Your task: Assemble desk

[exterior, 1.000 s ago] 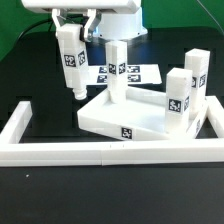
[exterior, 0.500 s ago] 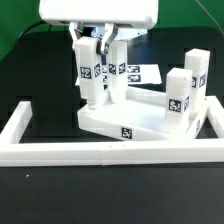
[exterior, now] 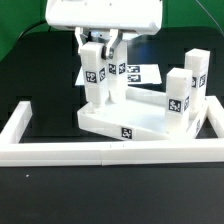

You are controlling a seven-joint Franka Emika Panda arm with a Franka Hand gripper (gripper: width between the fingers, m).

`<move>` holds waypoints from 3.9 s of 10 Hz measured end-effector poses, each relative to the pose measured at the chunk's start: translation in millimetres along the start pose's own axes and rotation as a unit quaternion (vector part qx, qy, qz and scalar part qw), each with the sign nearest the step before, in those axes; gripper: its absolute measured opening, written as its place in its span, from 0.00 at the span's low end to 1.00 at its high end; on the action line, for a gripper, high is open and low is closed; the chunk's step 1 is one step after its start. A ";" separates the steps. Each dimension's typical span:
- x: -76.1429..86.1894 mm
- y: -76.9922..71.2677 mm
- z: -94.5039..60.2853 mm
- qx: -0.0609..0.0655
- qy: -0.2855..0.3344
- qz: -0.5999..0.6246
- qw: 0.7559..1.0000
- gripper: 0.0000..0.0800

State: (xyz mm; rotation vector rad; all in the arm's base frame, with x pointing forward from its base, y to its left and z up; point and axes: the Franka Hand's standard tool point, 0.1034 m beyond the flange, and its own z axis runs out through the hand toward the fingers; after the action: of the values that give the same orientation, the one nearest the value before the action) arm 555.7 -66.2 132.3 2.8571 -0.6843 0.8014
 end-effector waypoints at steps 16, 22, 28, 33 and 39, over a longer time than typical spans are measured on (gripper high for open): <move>-3.2 -3.7 18.1 -0.015 0.011 -0.014 1.000 0.47; -4.6 -3.5 18.8 -0.015 0.004 -0.015 1.000 0.81; 0.9 1.2 15.2 -0.011 -0.019 -0.006 1.000 0.81; 8.3 5.5 9.0 0.001 -0.056 -0.002 0.998 0.81; 14.8 7.8 19.1 0.011 -0.097 -0.002 0.995 0.81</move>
Offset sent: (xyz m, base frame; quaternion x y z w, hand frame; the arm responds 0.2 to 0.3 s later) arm -0.0179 -0.0146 -0.0013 -0.0233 -0.0286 0.0119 0.9992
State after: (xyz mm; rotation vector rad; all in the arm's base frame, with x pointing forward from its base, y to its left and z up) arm 572.5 -83.0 123.4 2.9811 -0.6931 0.5384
